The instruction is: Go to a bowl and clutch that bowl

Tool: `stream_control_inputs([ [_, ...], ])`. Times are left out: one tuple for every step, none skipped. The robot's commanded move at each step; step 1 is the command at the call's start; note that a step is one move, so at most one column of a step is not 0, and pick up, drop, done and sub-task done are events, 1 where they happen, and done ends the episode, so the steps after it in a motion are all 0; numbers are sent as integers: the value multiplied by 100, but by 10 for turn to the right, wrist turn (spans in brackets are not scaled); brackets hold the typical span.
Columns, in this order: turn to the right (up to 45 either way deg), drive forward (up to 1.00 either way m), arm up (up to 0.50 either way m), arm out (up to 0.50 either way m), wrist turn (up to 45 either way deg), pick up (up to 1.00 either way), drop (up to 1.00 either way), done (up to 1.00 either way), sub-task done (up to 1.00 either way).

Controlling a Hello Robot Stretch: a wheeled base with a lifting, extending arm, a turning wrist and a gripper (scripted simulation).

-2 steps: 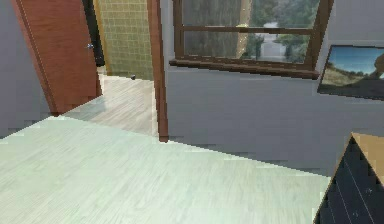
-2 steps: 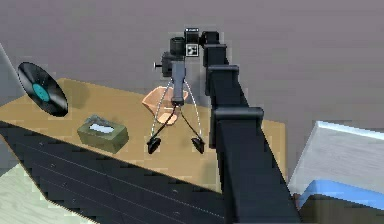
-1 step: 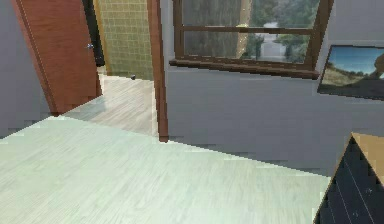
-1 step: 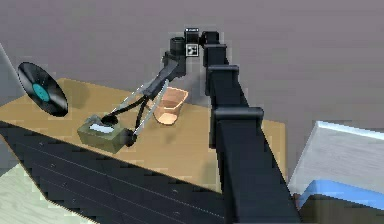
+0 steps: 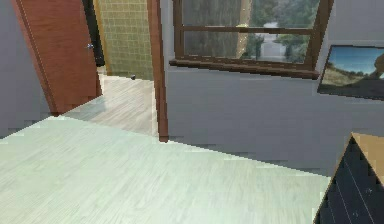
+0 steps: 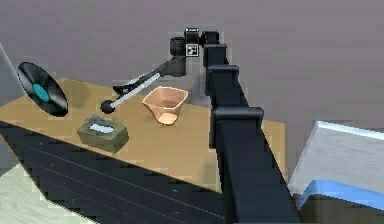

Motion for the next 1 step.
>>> stream_control_inputs([
  [0, 0, 0, 0, 450, 0, 0, 0, 0],
])
